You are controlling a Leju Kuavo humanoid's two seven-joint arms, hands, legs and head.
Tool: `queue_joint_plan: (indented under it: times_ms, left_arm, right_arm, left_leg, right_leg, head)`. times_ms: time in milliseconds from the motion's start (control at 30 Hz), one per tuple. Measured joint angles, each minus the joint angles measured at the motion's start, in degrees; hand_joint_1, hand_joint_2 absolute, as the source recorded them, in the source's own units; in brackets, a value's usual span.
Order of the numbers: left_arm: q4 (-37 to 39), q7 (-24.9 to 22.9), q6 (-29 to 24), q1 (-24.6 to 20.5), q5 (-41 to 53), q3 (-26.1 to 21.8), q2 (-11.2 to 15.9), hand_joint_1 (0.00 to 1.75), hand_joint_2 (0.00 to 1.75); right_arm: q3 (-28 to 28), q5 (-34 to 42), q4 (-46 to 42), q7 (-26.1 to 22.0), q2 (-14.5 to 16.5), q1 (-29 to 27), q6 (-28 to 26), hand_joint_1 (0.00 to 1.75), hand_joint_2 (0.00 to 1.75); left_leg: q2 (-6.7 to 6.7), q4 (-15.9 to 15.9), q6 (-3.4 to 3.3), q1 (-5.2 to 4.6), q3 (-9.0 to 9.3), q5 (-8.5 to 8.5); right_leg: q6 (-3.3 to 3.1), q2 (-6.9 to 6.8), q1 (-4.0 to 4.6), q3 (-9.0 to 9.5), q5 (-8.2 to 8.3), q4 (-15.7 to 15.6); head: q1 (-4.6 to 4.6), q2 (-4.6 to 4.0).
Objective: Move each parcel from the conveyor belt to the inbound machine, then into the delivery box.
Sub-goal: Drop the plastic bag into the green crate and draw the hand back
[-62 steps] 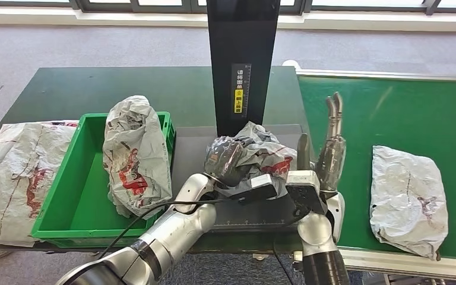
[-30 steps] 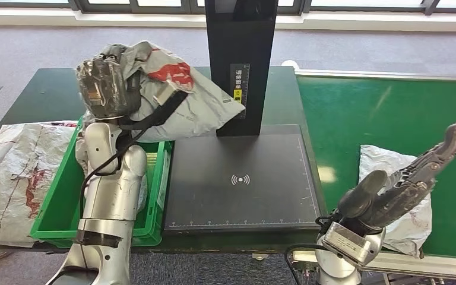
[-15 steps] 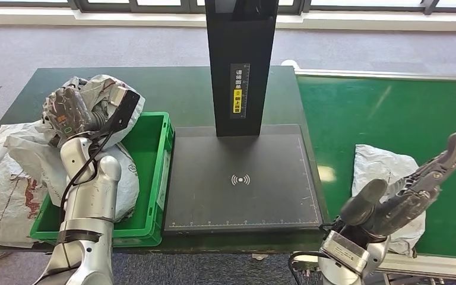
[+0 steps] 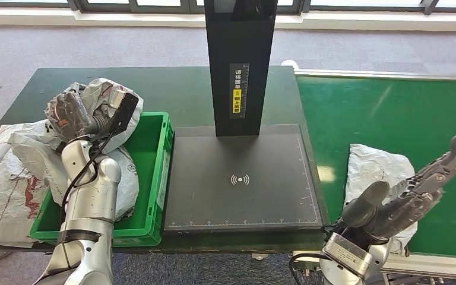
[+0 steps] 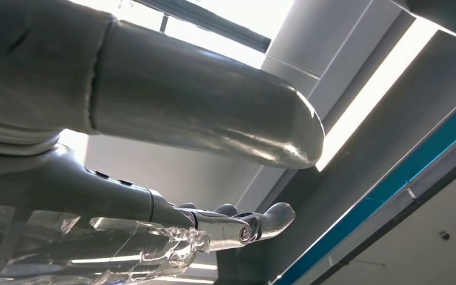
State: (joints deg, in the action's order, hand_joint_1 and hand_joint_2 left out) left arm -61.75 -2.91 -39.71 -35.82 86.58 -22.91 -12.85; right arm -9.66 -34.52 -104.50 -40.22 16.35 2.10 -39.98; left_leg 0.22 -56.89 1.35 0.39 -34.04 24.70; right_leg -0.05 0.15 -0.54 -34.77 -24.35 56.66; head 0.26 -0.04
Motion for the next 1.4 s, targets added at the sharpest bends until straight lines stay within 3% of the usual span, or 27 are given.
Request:
queue_joint_plan:
  times_ms: [133, 167, 267, 300, 367, 500, 667, 833, 1033, 1400]
  left_arm:
    - [1.33, -1.54, -0.02, -0.02, 0.27, -0.14, 0.19, 1.75, 1.75]
    - [1.85, -1.86, -0.01, -0.01, 0.28, -0.17, 0.28, 1.38, 1.75]
    - [3.69, -2.63, -0.01, 0.01, 0.28, -0.29, 0.64, 0.07, 1.75]
    - [4.42, -2.95, -0.02, 0.01, 0.28, -0.37, 0.77, 0.0, 1.75]
    - [5.71, -3.3, -0.01, 0.03, 0.25, -0.59, 0.97, 0.0, 1.75]
    - [6.66, 0.99, 0.04, 0.97, -3.62, -1.2, 0.87, 0.0, 0.0]
    - [-3.68, 12.17, -0.03, 10.81, -17.86, 0.19, -2.93, 0.0, 0.0]
    - [-18.48, 14.36, -0.06, 19.64, -24.31, 4.81, -5.45, 0.0, 0.0]
    - [-31.9, 18.43, -0.07, 23.13, -31.6, 6.25, -5.23, 0.0, 0.0]
    - [-48.39, 27.77, -0.07, 27.25, -44.49, 6.19, -4.39, 0.0, 0.0]
  right_arm:
    - [0.02, -0.51, 0.01, 0.03, 0.0, -0.45, 0.0, 0.0, 0.0]
    - [0.02, -0.57, 0.02, 0.03, 0.0, -0.52, 0.0, 0.0, 0.0]
    - [0.03, -0.58, 0.02, 0.08, 0.0, -0.6, 0.0, 0.0, 0.0]
    - [0.04, -0.7, 0.02, 0.2, 0.0, -0.7, 0.0, 0.0, 0.0]
    - [0.06, -1.09, 0.02, 0.68, -0.01, -1.17, 0.0, 0.0, 0.0]
    - [0.5, -1.62, 0.02, 1.5, -0.07, -2.12, 0.0, 0.0, 0.0]
    - [1.97, -1.85, 0.03, 1.93, -0.11, -3.55, 0.0, 0.0, 0.0]
    - [4.48, -2.42, 0.25, 3.12, -0.09, -4.17, 0.38, 0.0, 0.0]
    - [8.29, -2.44, 1.69, 3.86, 0.05, -4.5, 2.27, 0.0, 0.0]
    - [12.44, -2.25, 5.0, 4.28, 0.21, -4.68, 3.02, 0.0, 0.0]
  left_leg:
    - [0.0, 0.01, 0.0, 0.0, 0.0, 0.0]
    - [0.0, 0.01, 0.0, 0.0, 0.0, 0.0]
    - [0.0, 0.01, 0.0, 0.0, 0.0, 0.0]
    - [0.01, 0.01, 0.0, 0.0, 0.01, 0.0]
    - [0.01, 0.01, 0.0, 0.0, 0.01, 0.0]
    - [0.02, 0.01, 0.0, 0.0, 0.01, 0.01]
    - [0.14, 0.0, -0.02, 0.0, 0.04, 0.17]
    - [0.12, 0.0, -0.03, 0.0, 0.0, 0.29]
    - [0.06, 0.03, -0.02, 0.01, -0.02, 0.3]
    - [-0.01, 0.03, -0.02, 0.02, -0.03, 0.29]
  right_leg:
    - [0.0, 0.0, 0.0, 0.0, 0.0, 0.0]
    - [0.0, 0.0, 0.0, 0.0, -0.01, 0.0]
    - [0.0, 0.0, 0.0, 0.0, -0.01, 0.0]
    - [0.0, 0.01, 0.0, 0.0, -0.01, 0.0]
    - [0.0, 0.01, 0.01, 0.0, -0.01, 0.0]
    - [0.0, 0.02, 0.0, 0.0, -0.01, 0.0]
    - [0.01, 0.12, -0.02, 0.0, -0.08, -0.01]
    - [0.02, 0.1, -0.01, 0.0, -0.17, -0.03]
    - [0.01, 0.0, 0.06, 0.04, -0.24, -0.02]
    - [0.0, -0.07, 0.07, 0.07, -0.25, -0.02]
  head:
    - [0.01, 0.0]
    - [0.01, 0.0]
    - [0.02, 0.0]
    - [0.01, 0.0]
    - [0.02, 0.0]
    - [0.01, 0.0]
    - [0.0, 0.01]
    - [0.01, 0.0]
    - [-0.01, -0.01]
    - [-0.01, -0.01]
